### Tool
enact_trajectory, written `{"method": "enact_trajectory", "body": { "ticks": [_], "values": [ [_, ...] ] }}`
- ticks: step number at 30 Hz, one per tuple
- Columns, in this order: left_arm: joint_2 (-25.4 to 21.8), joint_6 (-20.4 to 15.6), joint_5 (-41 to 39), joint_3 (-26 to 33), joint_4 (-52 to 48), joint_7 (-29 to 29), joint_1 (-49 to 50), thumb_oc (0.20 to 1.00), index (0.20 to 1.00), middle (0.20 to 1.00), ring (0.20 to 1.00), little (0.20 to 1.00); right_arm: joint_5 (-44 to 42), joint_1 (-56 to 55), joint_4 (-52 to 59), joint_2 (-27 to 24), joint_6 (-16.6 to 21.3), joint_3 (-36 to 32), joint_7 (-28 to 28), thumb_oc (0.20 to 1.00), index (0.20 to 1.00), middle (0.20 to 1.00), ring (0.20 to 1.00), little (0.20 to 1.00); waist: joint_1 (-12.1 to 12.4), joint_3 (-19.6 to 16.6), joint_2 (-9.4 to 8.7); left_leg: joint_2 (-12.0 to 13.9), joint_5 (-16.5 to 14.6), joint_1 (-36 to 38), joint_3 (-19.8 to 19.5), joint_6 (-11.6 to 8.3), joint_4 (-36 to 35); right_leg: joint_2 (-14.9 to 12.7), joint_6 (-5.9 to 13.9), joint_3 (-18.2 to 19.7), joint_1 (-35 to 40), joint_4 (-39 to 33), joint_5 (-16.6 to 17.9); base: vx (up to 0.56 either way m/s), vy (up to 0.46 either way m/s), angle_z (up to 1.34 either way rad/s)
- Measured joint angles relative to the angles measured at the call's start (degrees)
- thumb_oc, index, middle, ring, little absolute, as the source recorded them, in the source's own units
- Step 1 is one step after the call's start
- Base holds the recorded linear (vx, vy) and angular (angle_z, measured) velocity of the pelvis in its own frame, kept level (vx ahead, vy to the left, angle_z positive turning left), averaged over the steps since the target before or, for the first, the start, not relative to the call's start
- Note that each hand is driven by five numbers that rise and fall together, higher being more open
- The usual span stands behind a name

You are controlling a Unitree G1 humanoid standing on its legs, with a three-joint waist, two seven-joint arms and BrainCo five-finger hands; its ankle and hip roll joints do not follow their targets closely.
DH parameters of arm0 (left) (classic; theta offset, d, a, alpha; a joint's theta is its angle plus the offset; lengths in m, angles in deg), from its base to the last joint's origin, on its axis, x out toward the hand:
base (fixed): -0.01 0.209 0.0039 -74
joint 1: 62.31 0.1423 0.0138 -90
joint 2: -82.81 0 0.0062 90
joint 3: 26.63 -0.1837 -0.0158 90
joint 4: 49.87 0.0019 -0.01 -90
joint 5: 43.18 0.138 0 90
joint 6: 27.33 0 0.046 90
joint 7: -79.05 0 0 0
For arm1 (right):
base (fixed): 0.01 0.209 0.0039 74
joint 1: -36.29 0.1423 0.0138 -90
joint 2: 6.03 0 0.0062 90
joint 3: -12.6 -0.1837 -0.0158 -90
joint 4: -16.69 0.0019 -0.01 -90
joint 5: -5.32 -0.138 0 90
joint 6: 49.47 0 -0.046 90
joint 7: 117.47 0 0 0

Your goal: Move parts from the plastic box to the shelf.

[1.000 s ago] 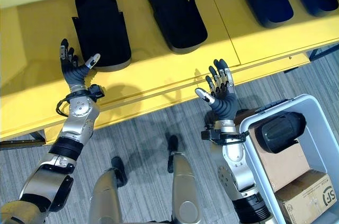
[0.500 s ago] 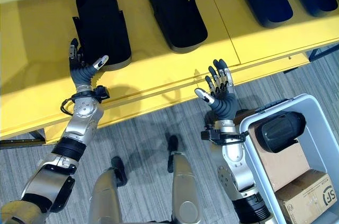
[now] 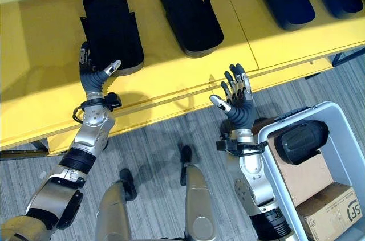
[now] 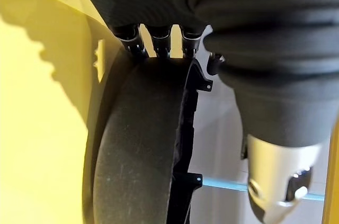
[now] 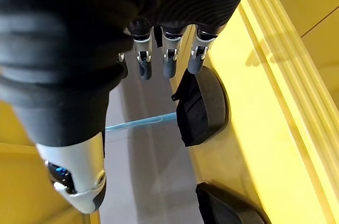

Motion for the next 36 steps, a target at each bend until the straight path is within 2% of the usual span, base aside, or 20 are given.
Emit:
{"method": "enact_trajectory", "body": {
  "ticks": [23, 28, 31, 36],
  "values": [
    [0.11, -0.18, -0.08, -0.83, -1.19, -1.40, 1.10, 1.000, 1.000, 1.000, 1.000, 1.000, -0.48, -0.12, 0.00, 0.00, 0.01, 0.38, 0.03, 1.000, 1.000, 1.000, 1.000, 1.000, 0.16, -0.03, -0.04, 0.16, -0.45, -0.16, 0.29, 0.28, 0.81, 0.00, 0.22, 0.32, -0.02, 0.03, 0.15, 0.00, 0.000, 0.00],
    [0.25, -1.00, -2.66, 4.30, -5.01, -2.35, 7.15, 1.000, 1.000, 1.000, 1.000, 1.000, -0.90, -1.53, -0.01, 0.00, 0.04, 0.72, 0.11, 1.000, 1.000, 1.000, 1.000, 1.000, 0.21, -0.03, -0.02, 0.17, -0.54, -0.13, 0.29, 0.24, 0.79, -0.03, 0.11, 0.31, -0.14, 0.52, 0.04, 0.00, 0.000, 0.00],
    [0.26, -2.78, -4.95, 10.41, -8.13, -2.42, 12.70, 1.000, 1.000, 1.000, 1.000, 1.000, -0.93, -1.96, -0.01, -0.02, 0.04, 0.84, 0.11, 1.000, 1.000, 1.000, 1.000, 1.000, 0.51, 0.00, 0.06, 0.18, -0.54, 0.05, 0.24, 0.23, 0.81, -0.12, 0.03, 0.31, -0.22, 1.00, -0.52, 0.00, 0.000, 0.00],
    [-0.10, -3.70, -8.24, 15.24, -7.08, -2.26, 14.98, 1.000, 1.000, 1.000, 1.000, 1.000, -1.22, -2.11, -0.01, -0.57, 0.05, 0.85, 0.36, 1.000, 1.000, 1.000, 1.000, 1.000, 2.75, 0.62, 1.71, 0.08, -0.59, -0.01, -0.24, 0.33, 0.80, -0.18, -0.02, 0.25, -0.24, 1.28, -0.96, 0.01, 0.004, 0.02]
  ]
}}
